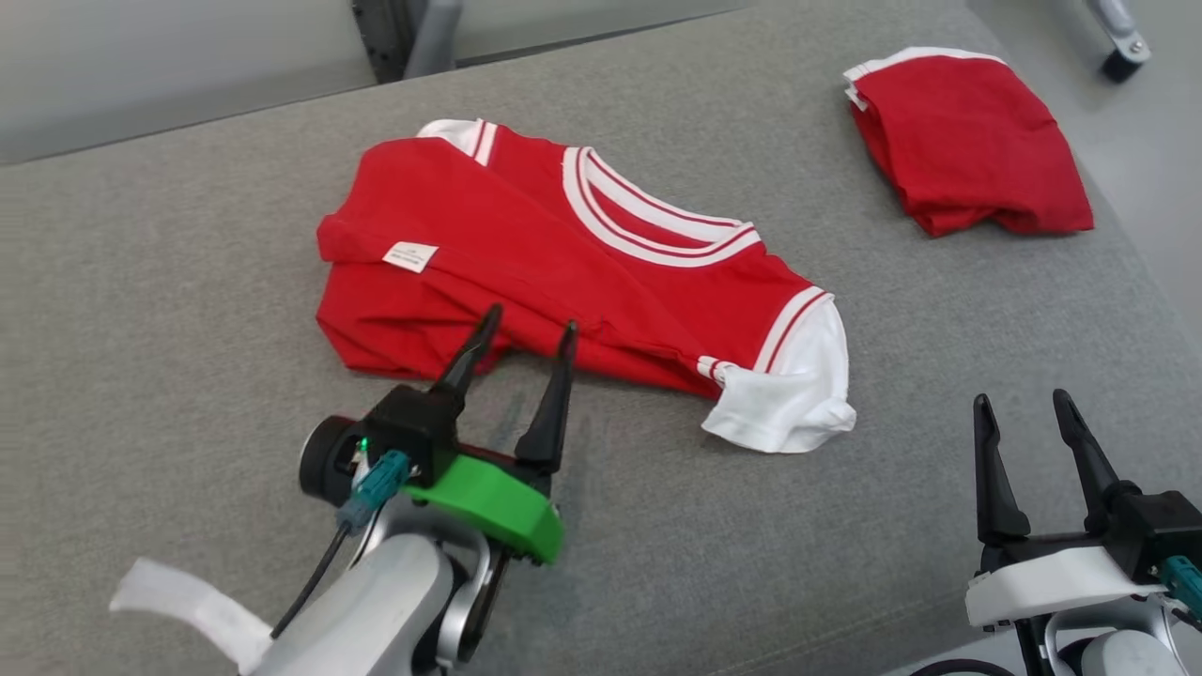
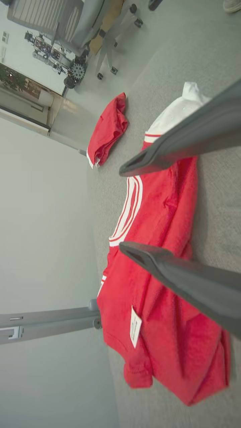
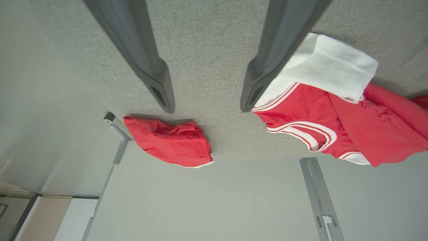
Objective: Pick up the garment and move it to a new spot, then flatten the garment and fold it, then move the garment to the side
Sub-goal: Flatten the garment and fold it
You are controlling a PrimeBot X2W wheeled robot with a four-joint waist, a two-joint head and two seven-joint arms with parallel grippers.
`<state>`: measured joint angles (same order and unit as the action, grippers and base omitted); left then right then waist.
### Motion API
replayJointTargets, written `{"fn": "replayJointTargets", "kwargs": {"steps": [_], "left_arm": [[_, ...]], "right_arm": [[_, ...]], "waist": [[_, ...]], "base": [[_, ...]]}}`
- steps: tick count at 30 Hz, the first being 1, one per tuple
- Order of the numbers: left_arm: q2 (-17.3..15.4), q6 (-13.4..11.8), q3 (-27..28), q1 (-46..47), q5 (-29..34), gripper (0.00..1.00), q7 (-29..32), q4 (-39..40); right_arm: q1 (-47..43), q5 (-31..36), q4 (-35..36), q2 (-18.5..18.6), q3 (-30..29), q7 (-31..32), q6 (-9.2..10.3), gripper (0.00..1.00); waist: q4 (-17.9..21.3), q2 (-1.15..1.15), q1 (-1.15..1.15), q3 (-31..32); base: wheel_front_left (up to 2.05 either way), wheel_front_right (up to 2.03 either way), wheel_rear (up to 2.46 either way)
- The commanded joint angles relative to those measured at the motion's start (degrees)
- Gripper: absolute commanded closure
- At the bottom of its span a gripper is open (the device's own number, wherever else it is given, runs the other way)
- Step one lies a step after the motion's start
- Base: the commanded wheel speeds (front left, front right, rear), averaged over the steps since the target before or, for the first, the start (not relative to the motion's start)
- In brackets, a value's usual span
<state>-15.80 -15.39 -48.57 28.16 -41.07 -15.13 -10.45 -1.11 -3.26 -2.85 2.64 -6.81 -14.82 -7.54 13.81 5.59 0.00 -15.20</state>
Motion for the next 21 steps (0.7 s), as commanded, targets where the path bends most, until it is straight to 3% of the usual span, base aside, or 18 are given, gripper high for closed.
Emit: {"fn": "replayJointTargets", "kwargs": {"steps": [1, 4, 8, 12, 21], "left_arm": [[-0.7, -0.5, 0.9, -2.2, 2.0, 0.00, 0.0, 0.6], [-0.5, 0.3, 6.2, -7.0, 3.9, 0.00, 0.0, 1.5], [0.3, 3.9, 9.3, -7.7, 2.9, 0.00, 0.7, -3.8], [2.1, 6.1, 12.1, 1.3, 0.1, 0.00, 2.6, -9.6], [4.2, 12.2, 15.5, 19.1, -7.2, 0.00, 16.2, -26.5]], "right_arm": [[-1.0, 0.3, 0.3, 0.3, -0.3, -0.4, 0.10, 0.00], [-1.6, 0.6, 0.4, 0.4, -0.5, -0.4, 0.10, 0.00], [-0.9, 0.8, 0.4, 1.1, 0.9, -0.4, 0.10, 0.00], [1.2, 0.7, 1.1, 1.1, 1.7, -0.4, 0.10, 0.00], [4.1, 0.1, 0.5, 0.8, 3.5, -0.4, 0.10, 0.00]], "waist": [[-6.0, 0.00, 0.00, 4.2], [-8.4, 0.00, 0.00, 4.9], [-10.1, 0.00, 0.00, 4.1], [-10.1, 0.00, 0.00, 0.9], [-6.0, 0.00, 0.00, -7.8]], "base": [[0.00, 0.00, 0.00], [0.00, 0.00, 0.00], [0.00, 0.00, 0.00], [0.00, 0.00, 0.00], [0.00, 0.00, 0.00]]}}
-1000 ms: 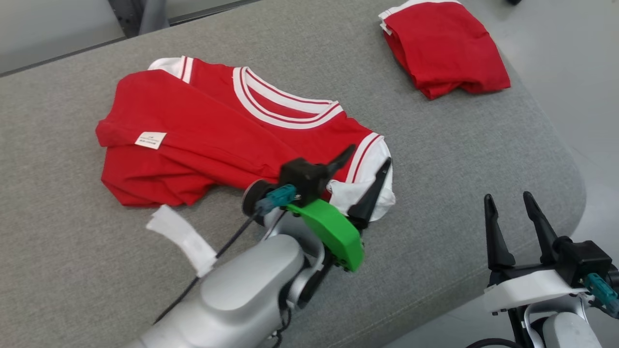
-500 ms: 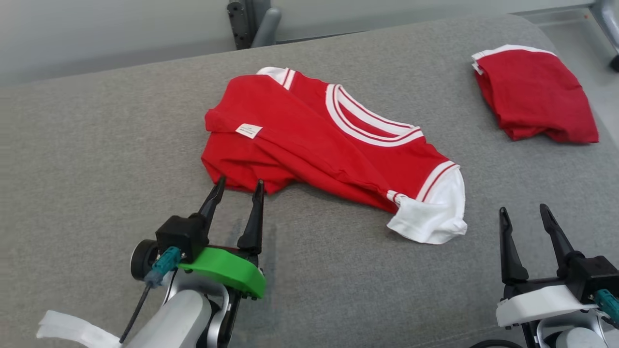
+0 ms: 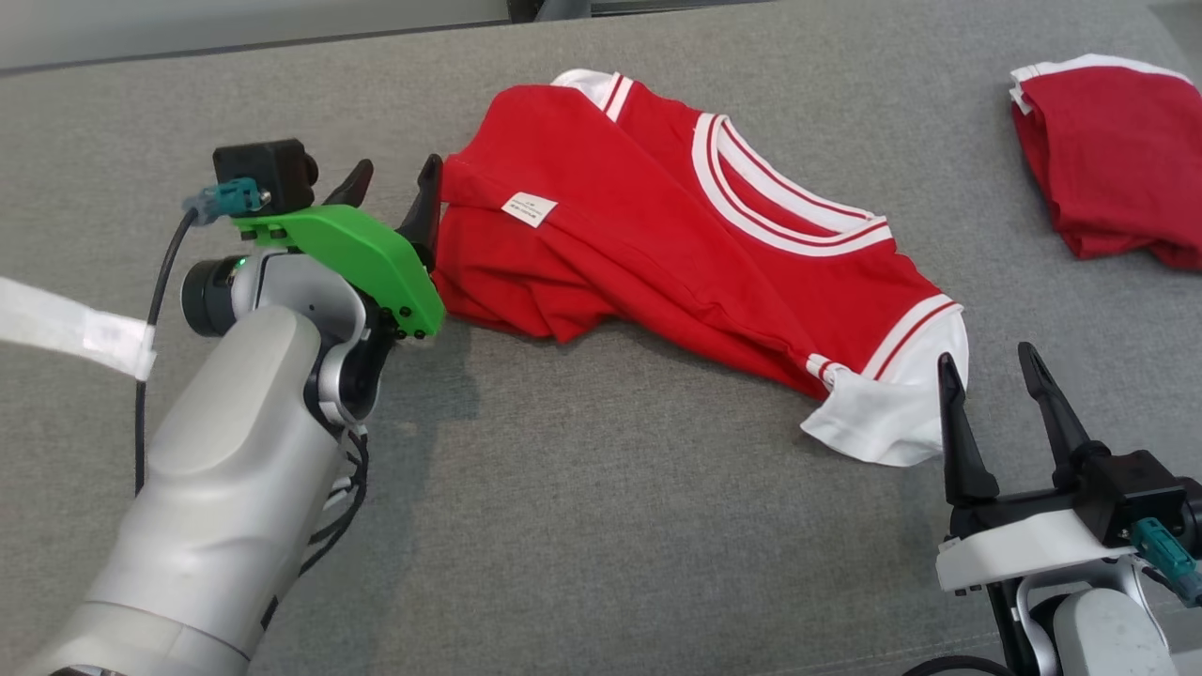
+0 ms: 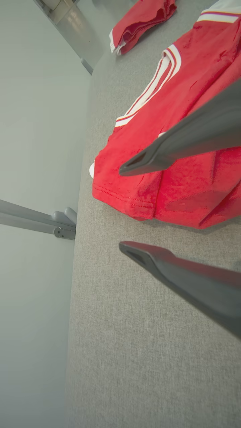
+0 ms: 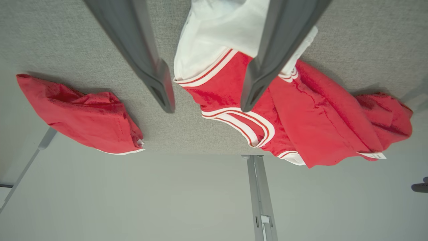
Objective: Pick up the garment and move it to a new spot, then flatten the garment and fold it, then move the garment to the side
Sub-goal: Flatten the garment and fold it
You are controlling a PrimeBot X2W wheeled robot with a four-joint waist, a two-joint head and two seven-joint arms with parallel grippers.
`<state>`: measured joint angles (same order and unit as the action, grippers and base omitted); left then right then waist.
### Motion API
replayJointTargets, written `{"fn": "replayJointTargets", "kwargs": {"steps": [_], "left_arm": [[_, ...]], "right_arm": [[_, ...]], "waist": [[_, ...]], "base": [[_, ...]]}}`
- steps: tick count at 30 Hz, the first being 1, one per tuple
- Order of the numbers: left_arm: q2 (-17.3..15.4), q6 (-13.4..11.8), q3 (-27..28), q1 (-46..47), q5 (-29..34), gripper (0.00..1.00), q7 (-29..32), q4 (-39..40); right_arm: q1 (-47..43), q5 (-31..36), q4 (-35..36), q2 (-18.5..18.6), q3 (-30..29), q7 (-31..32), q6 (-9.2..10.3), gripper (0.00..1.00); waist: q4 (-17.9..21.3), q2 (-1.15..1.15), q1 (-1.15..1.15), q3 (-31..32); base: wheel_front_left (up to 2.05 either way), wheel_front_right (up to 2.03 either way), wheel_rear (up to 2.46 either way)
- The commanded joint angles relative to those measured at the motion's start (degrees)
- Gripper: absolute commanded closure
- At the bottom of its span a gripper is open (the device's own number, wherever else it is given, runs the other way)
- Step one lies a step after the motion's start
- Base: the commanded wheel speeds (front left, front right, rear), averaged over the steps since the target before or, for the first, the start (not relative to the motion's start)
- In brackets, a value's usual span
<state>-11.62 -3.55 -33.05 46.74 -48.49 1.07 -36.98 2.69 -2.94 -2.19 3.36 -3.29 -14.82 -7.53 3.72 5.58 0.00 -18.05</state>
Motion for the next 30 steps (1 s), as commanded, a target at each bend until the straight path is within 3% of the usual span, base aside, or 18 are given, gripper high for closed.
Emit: {"fn": "replayJointTargets", "kwargs": {"steps": [1, 7, 30], "left_arm": [[-0.5, 0.7, -0.6, 1.9, 1.0, 0.00, 0.7, -1.8], [0.3, 4.6, -0.8, 5.5, -0.6, 0.00, 3.2, -9.6], [2.8, 9.0, -1.6, 10.5, -0.9, 0.00, -1.6, -22.9]], "right_arm": [[0.5, -0.3, -0.3, 0.0, 0.1, -0.4, 0.09, 0.00], [0.7, -0.6, -0.6, -0.3, -0.7, -0.4, 0.09, 0.00], [0.7, -0.4, -1.3, -0.5, 0.2, -0.4, 0.09, 0.00]], "waist": [[4.7, 0.01, 0.00, -5.3], [6.5, 0.01, 0.00, -5.6], [6.2, 0.01, 0.00, -4.1]], "base": [[0.00, 0.00, 0.00], [0.00, 0.00, 0.00], [0.00, 0.00, 0.00]]}}
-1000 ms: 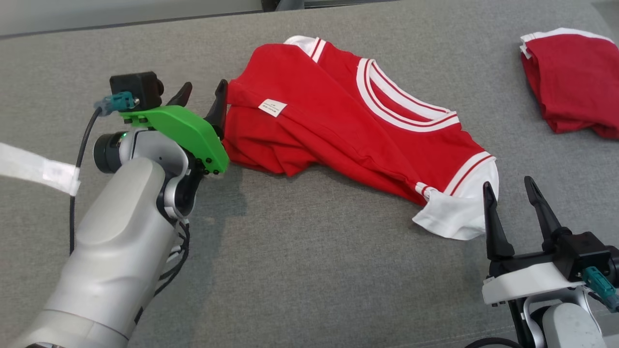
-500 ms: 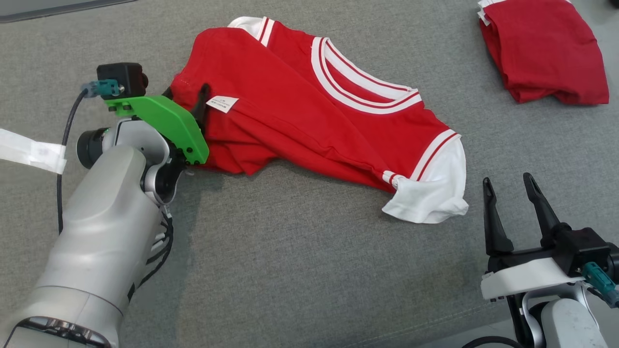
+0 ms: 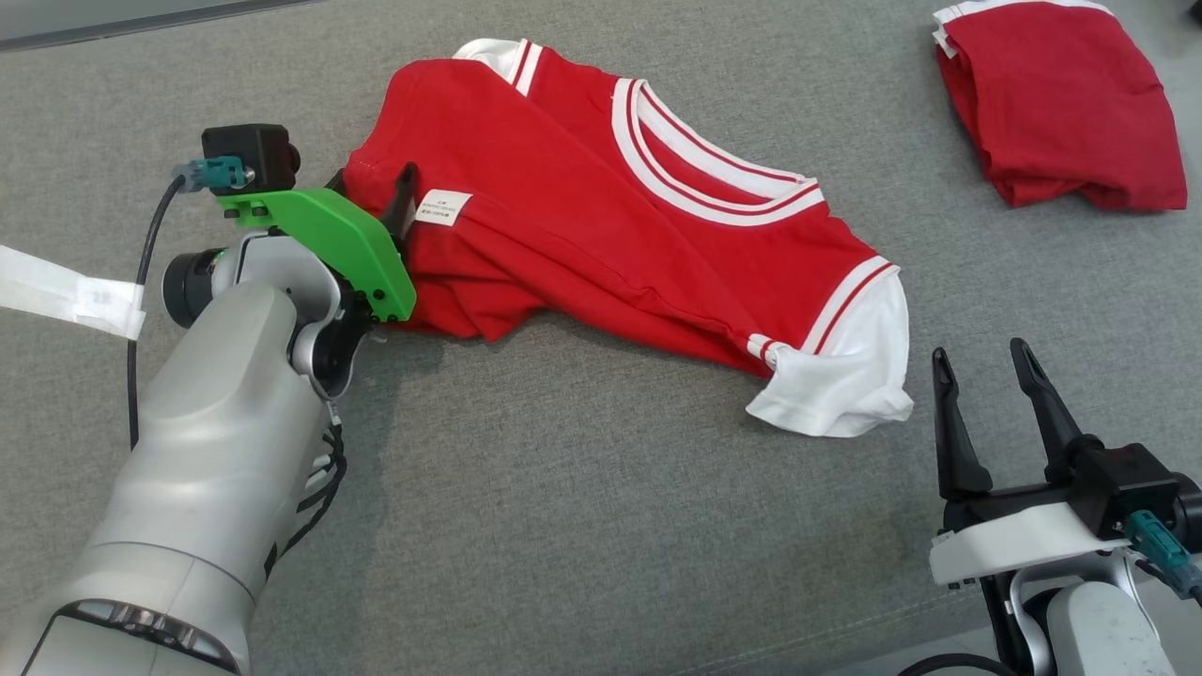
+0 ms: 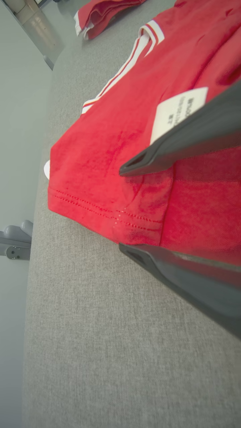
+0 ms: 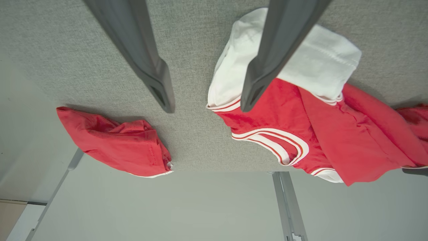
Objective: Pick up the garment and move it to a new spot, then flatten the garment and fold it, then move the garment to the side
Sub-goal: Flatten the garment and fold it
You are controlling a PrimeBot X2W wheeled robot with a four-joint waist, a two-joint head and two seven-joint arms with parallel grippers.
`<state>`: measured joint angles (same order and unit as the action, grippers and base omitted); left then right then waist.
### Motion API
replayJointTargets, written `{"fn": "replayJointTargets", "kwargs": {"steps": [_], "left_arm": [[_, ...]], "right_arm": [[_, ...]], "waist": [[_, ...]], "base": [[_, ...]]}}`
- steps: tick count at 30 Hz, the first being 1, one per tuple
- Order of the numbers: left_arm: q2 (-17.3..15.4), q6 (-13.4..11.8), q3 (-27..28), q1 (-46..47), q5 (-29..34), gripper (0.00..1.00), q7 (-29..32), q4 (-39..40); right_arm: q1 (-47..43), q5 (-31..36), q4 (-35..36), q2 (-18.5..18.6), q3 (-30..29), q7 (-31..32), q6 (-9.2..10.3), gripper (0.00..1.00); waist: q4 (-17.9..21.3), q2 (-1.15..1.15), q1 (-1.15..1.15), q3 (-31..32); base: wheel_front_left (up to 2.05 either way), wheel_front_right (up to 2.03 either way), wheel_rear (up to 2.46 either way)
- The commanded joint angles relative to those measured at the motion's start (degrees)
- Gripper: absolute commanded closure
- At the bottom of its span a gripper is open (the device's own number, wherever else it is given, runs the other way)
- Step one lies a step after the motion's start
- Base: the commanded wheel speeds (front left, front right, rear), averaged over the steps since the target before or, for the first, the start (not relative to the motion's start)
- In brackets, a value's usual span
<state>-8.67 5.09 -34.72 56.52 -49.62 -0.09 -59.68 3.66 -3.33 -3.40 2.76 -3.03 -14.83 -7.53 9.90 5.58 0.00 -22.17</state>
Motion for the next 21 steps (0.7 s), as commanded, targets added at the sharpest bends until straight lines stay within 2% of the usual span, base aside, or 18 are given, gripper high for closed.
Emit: {"fn": "replayJointTargets", "kwargs": {"steps": [1, 2, 5, 6, 7, 12, 16, 18, 21], "left_arm": [[0.0, 0.5, -0.1, 0.9, 0.2, 0.23, -0.6, -0.6], [0.2, 0.6, -0.2, 1.1, 0.2, 0.50, -0.6, -0.8], [0.3, 1.0, -0.7, 1.4, 0.4, 0.60, -1.1, -1.4], [0.4, 1.1, -0.9, 1.5, 0.4, 0.93, -1.1, -1.6], [0.5, 1.4, -1.2, 1.6, 0.4, 1.00, -0.7, -1.8], [0.2, 1.9, -2.0, 2.1, 0.8, 1.00, -1.6, -2.0], [-0.3, 2.1, -2.2, 2.4, 1.7, 1.00, -5.9, 0.7], [-1.0, 2.1, -2.9, -0.7, 2.2, 1.00, -8.6, 5.6], [-3.2, 2.0, -4.1, -7.0, 1.9, 1.00, -8.1, 14.0]], "right_arm": [[-0.2, 0.0, 0.0, 0.1, -0.1, -0.4, 0.09, 0.00], [-0.2, 0.0, 0.0, 0.1, -0.1, -0.4, 0.09, 0.00], [-0.3, 0.0, -0.1, 0.1, -0.3, -0.4, 0.09, 0.00], [-0.3, 0.0, -0.1, 0.1, -0.3, -0.4, 0.09, 0.00], [-0.4, -0.1, -0.2, 0.1, -0.4, -0.4, 0.09, 0.00], [-0.6, -0.6, -0.4, 0.1, -0.8, -0.4, 0.09, 0.00], [-1.6, -0.8, -0.5, 0.1, -1.6, -0.4, 0.09, 0.00], [-3.3, -1.1, -0.8, 0.1, -2.4, -0.4, 0.09, 0.00], [-5.3, -1.3, -1.0, 0.1, -3.0, -0.4, 0.09, 0.00]], "waist": [[0.1, 0.01, 0.00, 0.0], [0.1, 0.01, 0.00, 0.0], [0.2, 0.01, 0.00, -0.1], [0.2, 0.01, 0.00, -0.1], [0.2, 0.01, 0.00, -0.1], [0.2, 0.01, 0.00, 0.2], [-0.6, 0.01, 0.00, 1.6], [-1.9, 0.01, 0.00, 3.5], [-3.3, 0.01, 0.00, 5.8]], "base": [[0.00, 0.00, 0.00], [0.00, 0.00, 0.00], [0.00, 0.00, 0.00], [0.00, 0.00, 0.00], [0.00, 0.00, 0.00], [0.00, 0.00, 0.00], [0.00, 0.00, 0.00], [0.00, 0.00, 0.00], [0.00, 0.00, 0.00]]}}
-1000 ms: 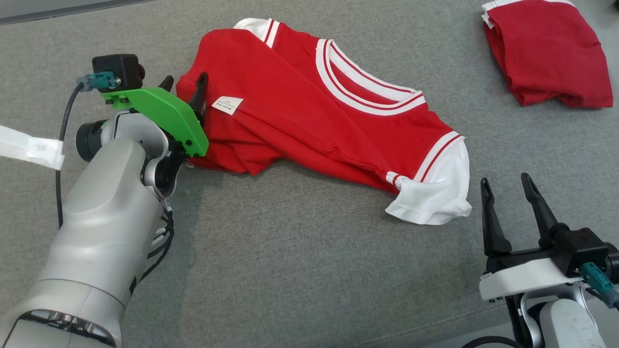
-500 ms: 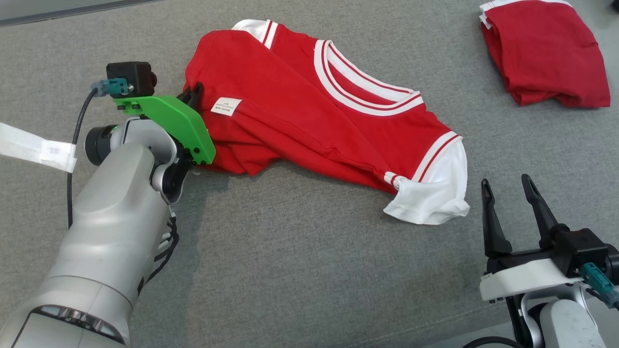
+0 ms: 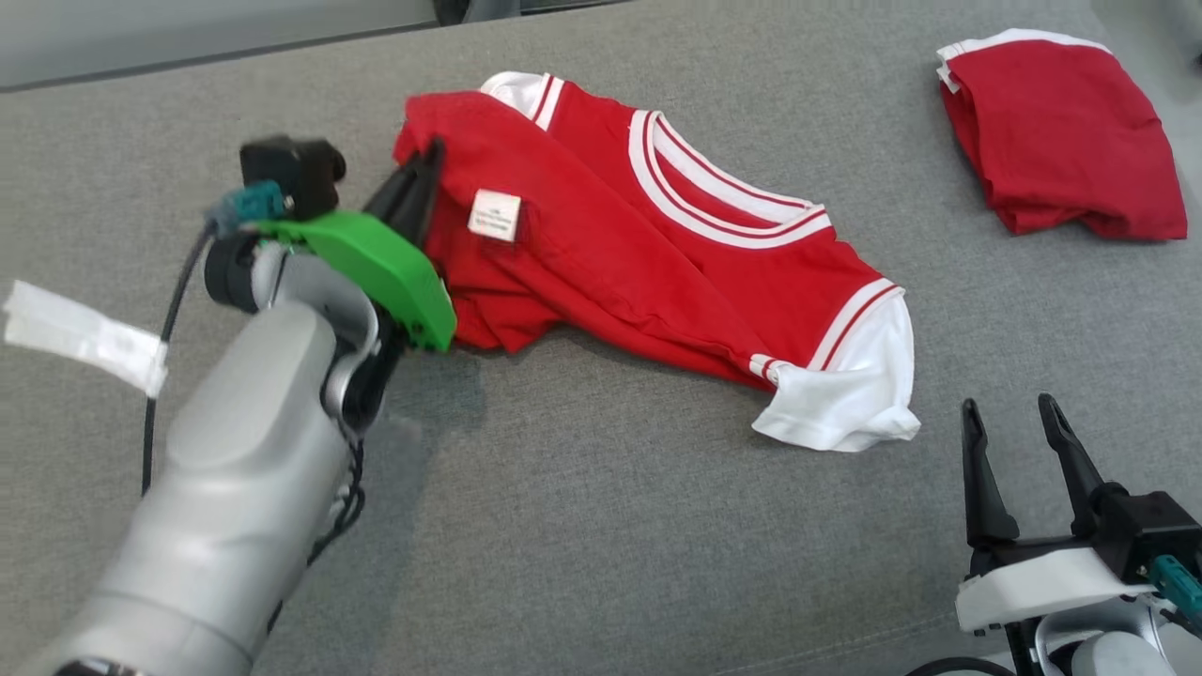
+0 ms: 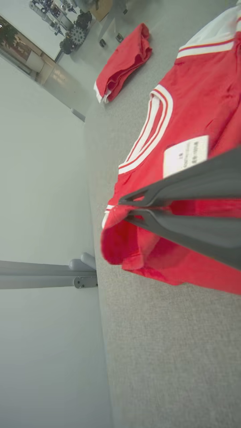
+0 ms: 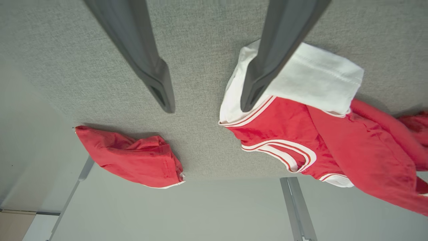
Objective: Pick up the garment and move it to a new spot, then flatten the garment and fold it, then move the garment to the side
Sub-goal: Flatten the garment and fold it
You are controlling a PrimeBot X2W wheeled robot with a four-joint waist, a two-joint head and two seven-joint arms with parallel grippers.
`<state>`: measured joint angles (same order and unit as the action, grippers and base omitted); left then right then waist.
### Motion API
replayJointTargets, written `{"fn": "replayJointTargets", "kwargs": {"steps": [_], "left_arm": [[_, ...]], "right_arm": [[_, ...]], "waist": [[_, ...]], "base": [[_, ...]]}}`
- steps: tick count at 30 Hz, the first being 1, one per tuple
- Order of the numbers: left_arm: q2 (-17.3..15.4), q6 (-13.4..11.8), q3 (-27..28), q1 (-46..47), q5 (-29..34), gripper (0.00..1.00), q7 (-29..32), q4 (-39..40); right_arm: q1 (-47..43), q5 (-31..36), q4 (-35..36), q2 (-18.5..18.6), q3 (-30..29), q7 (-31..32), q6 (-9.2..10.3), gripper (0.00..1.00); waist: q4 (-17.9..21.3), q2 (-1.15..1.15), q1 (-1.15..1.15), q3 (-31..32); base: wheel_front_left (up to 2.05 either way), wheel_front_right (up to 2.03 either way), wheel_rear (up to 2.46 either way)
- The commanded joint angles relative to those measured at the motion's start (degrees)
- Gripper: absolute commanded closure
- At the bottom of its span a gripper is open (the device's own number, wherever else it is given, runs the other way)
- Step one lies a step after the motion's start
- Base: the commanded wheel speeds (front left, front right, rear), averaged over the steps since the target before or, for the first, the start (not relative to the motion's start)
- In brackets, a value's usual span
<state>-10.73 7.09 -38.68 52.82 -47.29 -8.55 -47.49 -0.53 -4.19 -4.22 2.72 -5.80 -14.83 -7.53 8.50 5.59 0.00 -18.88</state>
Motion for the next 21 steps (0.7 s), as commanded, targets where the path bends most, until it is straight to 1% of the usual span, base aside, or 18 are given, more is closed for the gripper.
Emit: {"fn": "replayJointTargets", "kwargs": {"steps": [1, 3, 4, 6, 7, 9, 10, 12, 15, 16, 19, 21], "left_arm": [[-2.6, -0.8, -0.3, -6.0, -0.8, 1.00, 1.0, 5.6], [-5.8, -3.9, -0.1, -13.3, -1.8, 1.00, 2.5, 14.9], [-7.5, -6.1, 0.2, -17.7, -2.2, 1.00, 3.5, 20.1], [-11.5, -11.6, 0.9, -27.0, -3.2, 1.00, 4.9, 30.6], [-13.0, -14.3, 1.6, -31.5, -4.4, 1.00, 5.4, 35.4], [-15.0, -18.7, 3.0, -39.8, -6.5, 1.00, 5.6, 44.1], [-15.0, -18.7, 3.0, -39.8, -6.5, 1.00, 5.6, 44.1], [-16.7, -22.5, 4.0, -46.6, -8.0, 1.00, 5.1, 49.8], [-16.9, -25.9, 3.3, -53.9, -8.6, 1.00, 4.8, 53.8], [-16.5, -26.4, 3.0, -55.2, -8.9, 1.00, 4.5, 54.0], [-15.1, -26.7, 1.5, -57.3, -9.2, 1.00, 4.3, 53.0], [-13.8, -26.2, 0.6, -57.3, -9.1, 1.00, 3.8, 51.6]], "right_arm": [[-1.9, -0.3, -0.2, 0.1, -0.3, -0.4, 0.09, 0.00], [-3.2, -0.3, -0.2, 0.2, -0.9, -0.4, 0.09, 0.00], [-3.6, -0.3, -0.2, 0.1, -1.0, -0.4, 0.09, 0.00], [-4.4, -0.3, -0.2, 0.1, -1.2, -0.4, 0.09, 0.00], [-4.6, -0.2, -0.1, 0.1, -1.2, -0.4, 0.09, 0.00], [-4.9, 0.0, 0.0, 0.2, -1.1, -0.4, 0.09, 0.00], [-4.9, 0.0, 0.0, 0.2, -1.1, -0.4, 0.09, 0.00], [-4.8, 0.3, 0.0, 0.2, -0.8, -0.4, 0.09, 0.00], [-4.5, 0.6, -0.2, 0.9, -0.7, -0.4, 0.09, 0.00], [-4.3, 0.6, -0.3, 1.1, -0.7, -0.4, 0.09, 0.00], [-4.3, 0.7, -0.4, 1.3, -0.9, -0.4, 0.09, 0.00], [-4.6, 0.7, -0.5, 1.4, -0.8, -0.4, 0.09, 0.00]], "waist": [[-2.5, 0.00, 0.00, 3.4], [-3.7, 0.00, 0.00, 4.8], [-4.3, 0.00, 0.00, 5.2], [-5.6, 0.00, 0.00, 5.9], [-6.2, 0.00, 0.00, 6.0], [-7.7, 0.00, 0.00, 6.1], [-7.7, 0.00, 0.00, 6.1], [-9.0, 0.00, 0.00, 6.2], [-10.4, 0.00, 0.00, 6.4], [-10.8, 0.00, 0.00, 6.5], [-11.8, 0.00, 0.00, 6.8], [-12.3, 0.00, 0.00, 7.1]], "base": [[0.00, 0.00, 0.00], [0.00, 0.00, 0.00], [0.00, 0.00, 0.00], [0.00, 0.00, 0.00], [0.00, 0.00, 0.00], [0.00, 0.00, 0.00], [0.00, 0.00, 0.00], [0.00, 0.00, 0.00], [0.00, 0.00, 0.00], [0.00, 0.00, 0.00], [0.00, 0.00, 0.00], [0.00, 0.00, 0.00]]}}
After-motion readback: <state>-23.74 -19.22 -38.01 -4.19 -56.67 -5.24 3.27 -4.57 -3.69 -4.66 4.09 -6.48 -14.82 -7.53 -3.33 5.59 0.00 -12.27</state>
